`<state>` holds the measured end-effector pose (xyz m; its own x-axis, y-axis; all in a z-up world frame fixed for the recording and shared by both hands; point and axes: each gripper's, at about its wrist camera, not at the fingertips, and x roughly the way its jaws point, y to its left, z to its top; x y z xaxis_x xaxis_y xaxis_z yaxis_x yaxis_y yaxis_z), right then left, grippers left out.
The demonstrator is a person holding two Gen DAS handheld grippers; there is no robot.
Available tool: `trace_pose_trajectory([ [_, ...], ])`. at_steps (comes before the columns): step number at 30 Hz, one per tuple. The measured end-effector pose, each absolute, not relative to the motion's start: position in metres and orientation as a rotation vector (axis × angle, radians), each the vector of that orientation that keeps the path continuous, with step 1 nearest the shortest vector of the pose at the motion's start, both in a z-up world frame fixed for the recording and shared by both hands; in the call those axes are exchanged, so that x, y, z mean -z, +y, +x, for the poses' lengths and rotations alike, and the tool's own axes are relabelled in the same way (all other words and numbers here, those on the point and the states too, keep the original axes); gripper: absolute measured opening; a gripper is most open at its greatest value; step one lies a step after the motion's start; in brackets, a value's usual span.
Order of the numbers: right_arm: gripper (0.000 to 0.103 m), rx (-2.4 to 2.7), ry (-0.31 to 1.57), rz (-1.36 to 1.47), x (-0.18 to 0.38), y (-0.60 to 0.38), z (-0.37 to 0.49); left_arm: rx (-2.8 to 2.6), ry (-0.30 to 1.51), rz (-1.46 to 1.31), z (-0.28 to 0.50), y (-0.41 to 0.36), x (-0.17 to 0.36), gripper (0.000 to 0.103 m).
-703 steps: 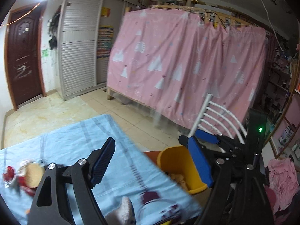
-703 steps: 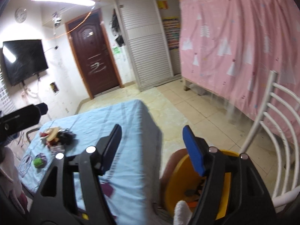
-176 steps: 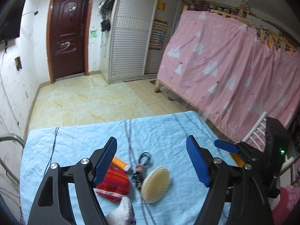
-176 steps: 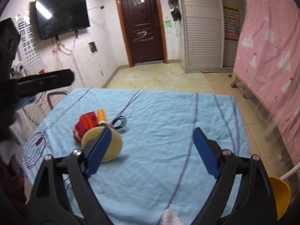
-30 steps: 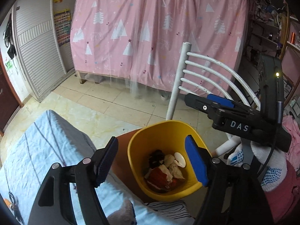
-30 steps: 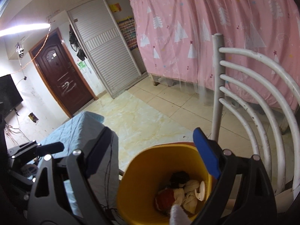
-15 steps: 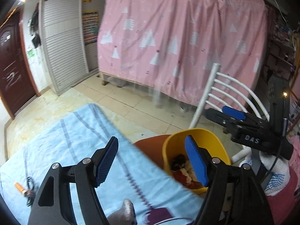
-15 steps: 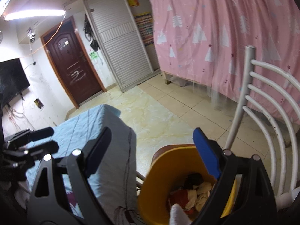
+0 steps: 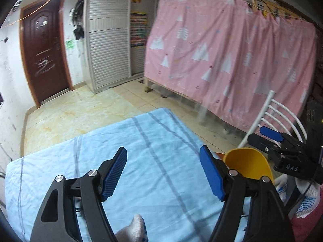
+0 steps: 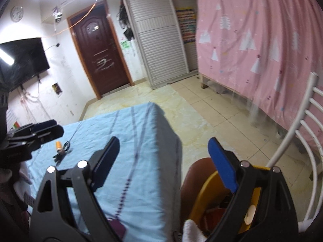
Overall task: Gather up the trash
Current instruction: 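Move both tools back over the bed toward the orange tube, then grasp the orange thread spool with the left tool while the right tool grasps the black cable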
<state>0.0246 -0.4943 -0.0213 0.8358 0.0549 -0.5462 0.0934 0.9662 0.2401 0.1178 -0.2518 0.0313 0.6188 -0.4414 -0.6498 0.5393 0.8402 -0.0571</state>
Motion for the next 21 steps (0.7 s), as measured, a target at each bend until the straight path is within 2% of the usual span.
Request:
trace_pose_trajectory([
  [21,0.086,-0.164,0.659,0.110,0.022,-0.382,0.066,0.354,0.781,0.193,0.172,-0.136,-0.002,0.067],
])
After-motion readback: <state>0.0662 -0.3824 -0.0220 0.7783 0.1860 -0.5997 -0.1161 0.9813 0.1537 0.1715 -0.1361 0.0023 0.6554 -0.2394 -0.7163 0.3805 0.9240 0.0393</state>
